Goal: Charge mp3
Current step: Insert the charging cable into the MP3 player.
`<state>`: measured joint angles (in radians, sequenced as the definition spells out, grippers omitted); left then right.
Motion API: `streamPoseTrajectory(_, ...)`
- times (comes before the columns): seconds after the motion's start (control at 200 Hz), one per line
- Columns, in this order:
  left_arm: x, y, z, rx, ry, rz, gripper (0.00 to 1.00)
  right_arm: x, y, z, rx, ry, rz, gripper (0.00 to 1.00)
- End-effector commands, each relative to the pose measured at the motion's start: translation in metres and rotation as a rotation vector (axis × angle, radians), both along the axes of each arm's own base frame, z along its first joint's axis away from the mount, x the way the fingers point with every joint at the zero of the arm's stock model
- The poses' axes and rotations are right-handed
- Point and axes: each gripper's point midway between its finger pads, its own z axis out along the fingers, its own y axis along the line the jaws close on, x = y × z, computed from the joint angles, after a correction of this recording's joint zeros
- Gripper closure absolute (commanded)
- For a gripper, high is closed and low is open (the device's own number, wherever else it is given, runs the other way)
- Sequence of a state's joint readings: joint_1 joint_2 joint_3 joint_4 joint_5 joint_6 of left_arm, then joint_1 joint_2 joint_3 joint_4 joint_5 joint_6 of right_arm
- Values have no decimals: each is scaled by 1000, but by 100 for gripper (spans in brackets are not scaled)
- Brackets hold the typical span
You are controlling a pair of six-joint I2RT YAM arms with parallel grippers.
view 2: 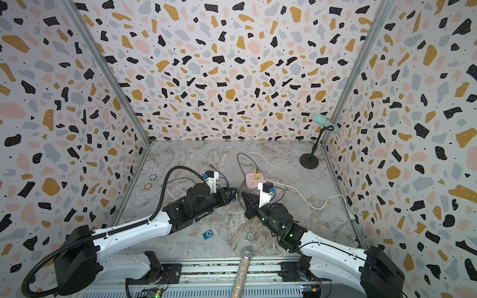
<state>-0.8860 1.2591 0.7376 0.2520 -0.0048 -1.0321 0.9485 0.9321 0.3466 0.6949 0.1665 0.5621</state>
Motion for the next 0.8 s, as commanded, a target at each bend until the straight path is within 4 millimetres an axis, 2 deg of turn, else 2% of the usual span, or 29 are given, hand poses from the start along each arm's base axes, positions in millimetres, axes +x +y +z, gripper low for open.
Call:
streamPoseTrajectory(0.0,4,-13,44,-97,-87,-16,93,-1,6,5,-25,-14,12,100)
streamPoseTrajectory(0.255,5,-14,57,-137,-107,-14,93,1,3,-8,-41,7,-11,100)
streamPoseTrajectory(0.546,5,-19,65,-146,-117,-20,93,1,19,-24,-83,31,44,100)
streamPoseTrajectory(0.796,8,-22,76,-167,-138,-17,94,1,20,-37,-108,46,49,100)
